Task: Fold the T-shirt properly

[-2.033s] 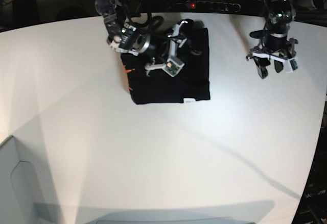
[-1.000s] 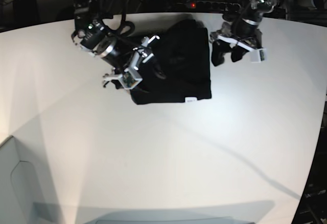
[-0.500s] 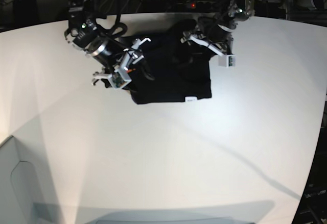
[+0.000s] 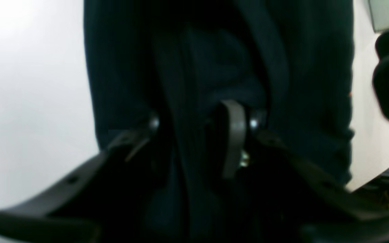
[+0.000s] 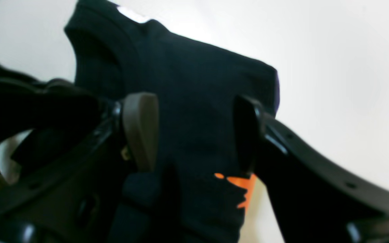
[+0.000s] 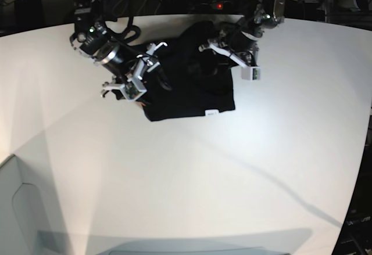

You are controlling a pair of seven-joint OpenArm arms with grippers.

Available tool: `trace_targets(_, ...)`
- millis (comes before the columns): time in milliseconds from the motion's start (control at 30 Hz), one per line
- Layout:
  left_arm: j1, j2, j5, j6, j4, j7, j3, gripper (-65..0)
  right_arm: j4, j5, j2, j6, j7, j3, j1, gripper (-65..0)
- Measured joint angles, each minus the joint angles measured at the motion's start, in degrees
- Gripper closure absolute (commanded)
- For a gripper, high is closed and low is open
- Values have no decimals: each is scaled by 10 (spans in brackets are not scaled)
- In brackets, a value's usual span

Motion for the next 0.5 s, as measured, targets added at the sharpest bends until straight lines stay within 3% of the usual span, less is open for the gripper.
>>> trace_targets(133,2,1,-1,0,1,0,0,-105,0,0,1,0,0,0,0,-360)
trace_targets(233,-5,1,0,0,1,2,0,0,0,0,1,0,0,0,0,-360)
trace_targets(500,12,-1,-4,3,82,3,-4,0,-1,0,2,0,0,0,0,-360)
